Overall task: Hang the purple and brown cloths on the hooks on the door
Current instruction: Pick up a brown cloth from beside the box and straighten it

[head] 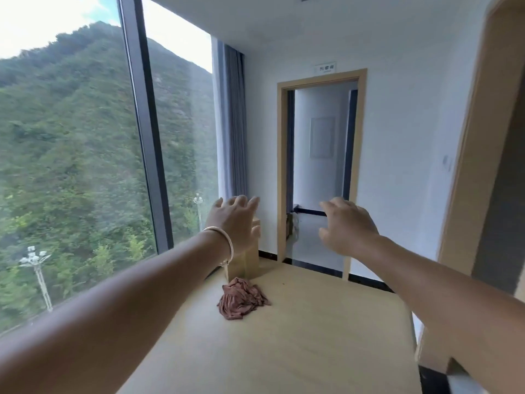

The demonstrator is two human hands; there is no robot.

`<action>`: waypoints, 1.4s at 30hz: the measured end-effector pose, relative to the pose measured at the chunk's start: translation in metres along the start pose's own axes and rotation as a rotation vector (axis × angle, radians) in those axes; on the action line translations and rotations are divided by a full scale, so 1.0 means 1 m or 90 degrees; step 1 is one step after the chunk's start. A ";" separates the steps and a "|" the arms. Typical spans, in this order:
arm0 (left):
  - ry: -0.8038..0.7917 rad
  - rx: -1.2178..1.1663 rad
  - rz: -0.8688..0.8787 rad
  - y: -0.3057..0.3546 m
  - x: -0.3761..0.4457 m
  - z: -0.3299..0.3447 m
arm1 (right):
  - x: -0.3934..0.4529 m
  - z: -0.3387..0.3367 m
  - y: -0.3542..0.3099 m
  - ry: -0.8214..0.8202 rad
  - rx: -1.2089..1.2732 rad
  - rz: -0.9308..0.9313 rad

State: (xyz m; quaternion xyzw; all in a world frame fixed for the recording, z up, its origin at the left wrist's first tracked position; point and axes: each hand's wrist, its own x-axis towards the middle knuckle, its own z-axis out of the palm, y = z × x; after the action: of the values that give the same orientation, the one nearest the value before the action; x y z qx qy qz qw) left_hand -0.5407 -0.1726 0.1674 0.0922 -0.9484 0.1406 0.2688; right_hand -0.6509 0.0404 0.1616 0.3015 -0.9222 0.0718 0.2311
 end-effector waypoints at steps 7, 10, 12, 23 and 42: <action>0.009 -0.058 0.099 0.078 0.062 0.035 | -0.012 0.009 0.083 -0.039 -0.041 0.113; 0.019 -0.077 0.132 0.106 0.090 0.053 | -0.010 0.015 0.113 -0.044 -0.059 0.154; 0.023 -0.095 0.152 0.123 0.111 0.066 | -0.007 0.019 0.132 -0.054 -0.067 0.177; 0.024 -0.161 0.223 0.181 0.255 0.154 | 0.079 0.057 0.222 -0.067 -0.129 0.255; 0.005 -0.178 0.264 0.279 0.479 0.303 | 0.254 0.171 0.399 -0.083 -0.135 0.303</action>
State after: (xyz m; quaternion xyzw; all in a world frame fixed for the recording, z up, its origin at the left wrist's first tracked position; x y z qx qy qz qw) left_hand -1.1583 -0.0521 0.1163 -0.1432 -0.9563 0.0604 0.2478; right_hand -1.1317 0.1833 0.1330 0.0545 -0.9825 0.0075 0.1780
